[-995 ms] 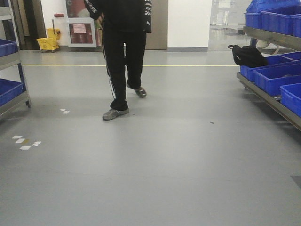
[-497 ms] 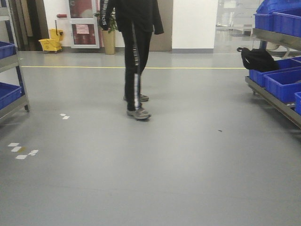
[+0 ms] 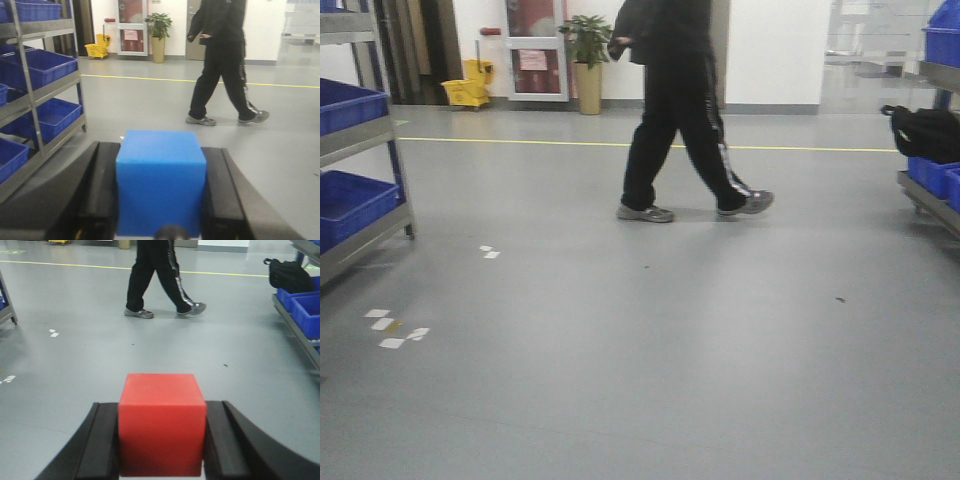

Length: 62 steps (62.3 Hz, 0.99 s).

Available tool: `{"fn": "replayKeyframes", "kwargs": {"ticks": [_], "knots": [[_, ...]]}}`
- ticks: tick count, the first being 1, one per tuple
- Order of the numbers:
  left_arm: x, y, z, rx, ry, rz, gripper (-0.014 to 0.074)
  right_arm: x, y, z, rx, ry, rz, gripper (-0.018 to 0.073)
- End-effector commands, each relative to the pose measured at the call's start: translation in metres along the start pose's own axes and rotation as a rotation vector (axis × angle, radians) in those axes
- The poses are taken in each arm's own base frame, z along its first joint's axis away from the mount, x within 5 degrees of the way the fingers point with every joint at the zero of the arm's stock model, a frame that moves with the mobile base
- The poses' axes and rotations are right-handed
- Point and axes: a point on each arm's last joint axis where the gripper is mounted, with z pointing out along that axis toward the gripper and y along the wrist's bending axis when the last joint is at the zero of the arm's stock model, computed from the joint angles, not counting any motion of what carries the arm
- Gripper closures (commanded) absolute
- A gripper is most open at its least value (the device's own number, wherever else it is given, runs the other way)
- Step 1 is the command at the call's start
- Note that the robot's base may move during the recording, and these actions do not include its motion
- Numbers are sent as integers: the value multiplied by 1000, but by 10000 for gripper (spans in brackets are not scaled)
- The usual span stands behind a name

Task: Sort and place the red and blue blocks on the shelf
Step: 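Drive the base forward along the aisle of blue bins, then turn the base toward the shelf of blue bins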

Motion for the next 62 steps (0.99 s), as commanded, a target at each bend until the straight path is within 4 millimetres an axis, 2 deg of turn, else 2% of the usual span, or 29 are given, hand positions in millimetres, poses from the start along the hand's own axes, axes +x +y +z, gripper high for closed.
{"fn": "replayKeyframes", "kwargs": {"ticks": [1,62], "knots": [[-17,-1,-1,4,-111,1,472,-17,-1,-2,12,-110,-8,281],[-17,-1,-1,4,-111,1,472,-17,-1,-2,12,-110,-8,281]]}}
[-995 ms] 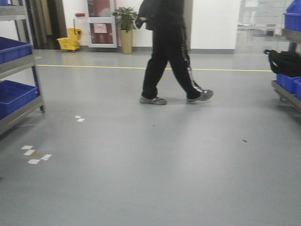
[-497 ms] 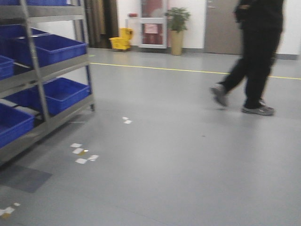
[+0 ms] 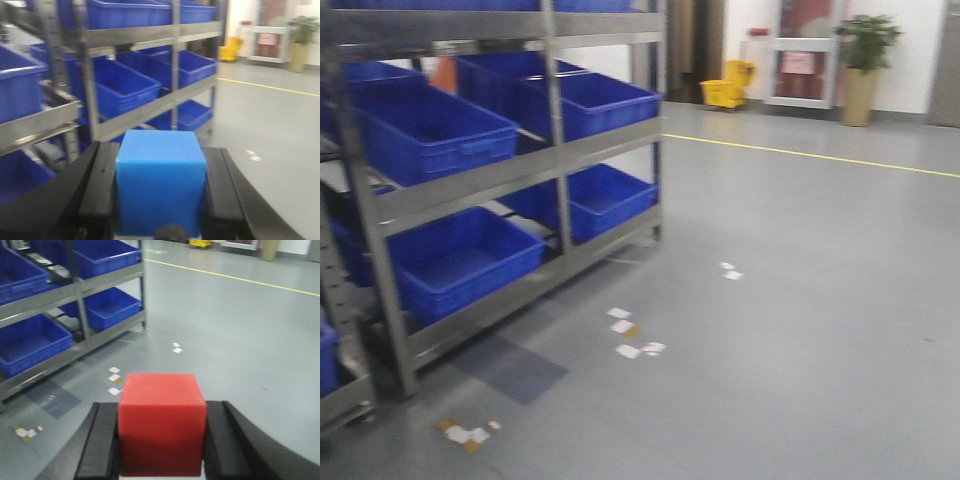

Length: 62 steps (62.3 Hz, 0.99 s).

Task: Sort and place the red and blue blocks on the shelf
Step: 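Turn the base toward the shelf of blue bins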

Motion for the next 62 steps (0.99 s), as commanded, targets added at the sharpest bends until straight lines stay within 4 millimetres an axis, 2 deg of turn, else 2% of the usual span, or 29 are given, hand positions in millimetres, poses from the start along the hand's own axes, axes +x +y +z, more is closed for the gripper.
{"fn": "replayKeyframes", "kwargs": {"ticks": [1,62], "knots": [[-17,-1,-1,4,-111,1,472,-17,-1,-2,12,-110,-8,281],[-17,-1,-1,4,-111,1,472,-17,-1,-2,12,-111,-8,281]]}}
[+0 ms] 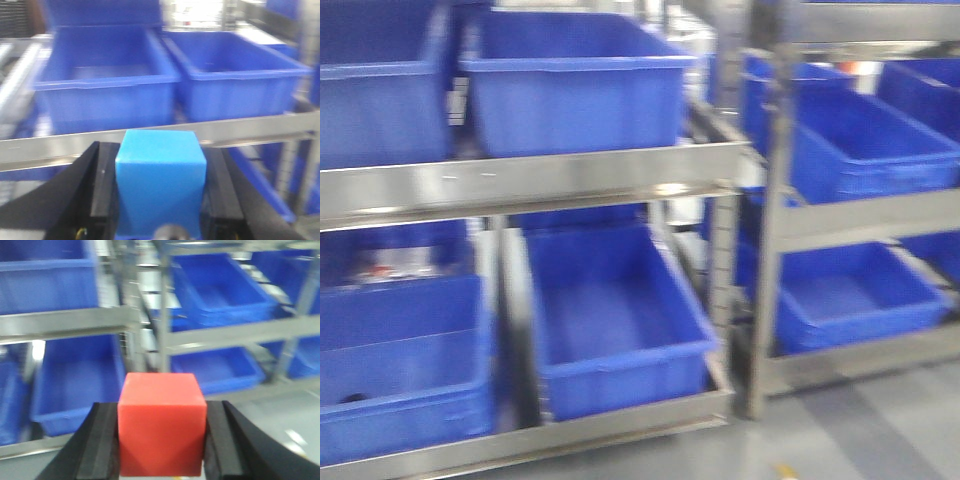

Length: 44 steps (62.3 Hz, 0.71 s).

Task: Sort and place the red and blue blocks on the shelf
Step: 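Turn the base toward the shelf of blue bins, then approach the shelf, bringing both held cubes over the upper bins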

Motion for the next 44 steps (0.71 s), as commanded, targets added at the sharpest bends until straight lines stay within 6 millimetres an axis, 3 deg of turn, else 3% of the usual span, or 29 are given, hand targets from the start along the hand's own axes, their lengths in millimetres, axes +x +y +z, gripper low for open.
{"fn": "replayKeyframes", "kwargs": {"ticks": [1,44], "knots": [[-17,-1,-1,4,-111,1,472,-17,-1,-2,12,-111,-8,281],[-17,-1,-1,4,-111,1,472,-17,-1,-2,12,-111,-8,281]]}}
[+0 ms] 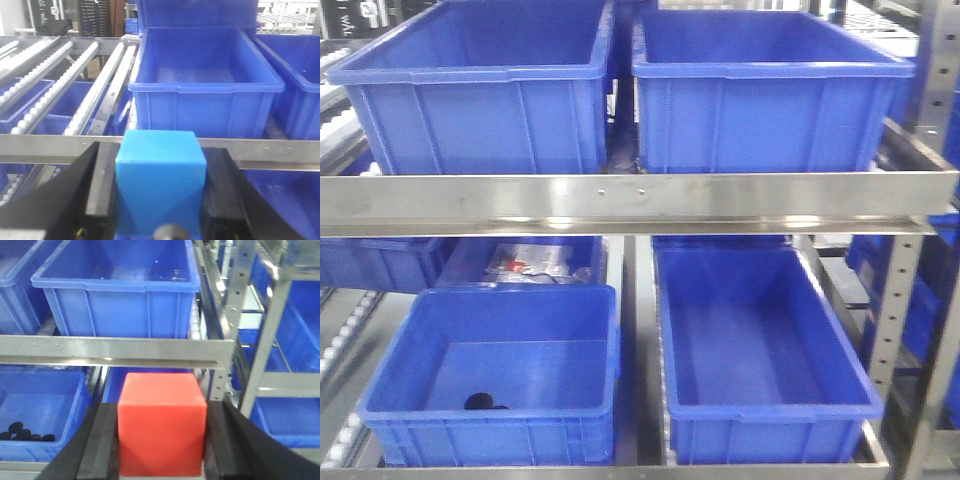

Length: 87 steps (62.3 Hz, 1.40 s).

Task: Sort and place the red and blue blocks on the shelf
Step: 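Approach the shelf, bringing both held cubes over the upper bins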

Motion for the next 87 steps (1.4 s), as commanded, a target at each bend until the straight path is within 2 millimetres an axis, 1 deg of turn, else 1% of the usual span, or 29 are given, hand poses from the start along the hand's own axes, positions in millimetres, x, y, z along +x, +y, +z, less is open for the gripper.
{"fn": "replayKeyframes", "kwargs": {"ticks": [1,87], "knots": [[-17,-1,-1,4,-111,1,472,-17,-1,-2,12,-111,-8,281],[-17,-1,-1,4,-111,1,472,-17,-1,-2,12,-111,-8,281]]}}
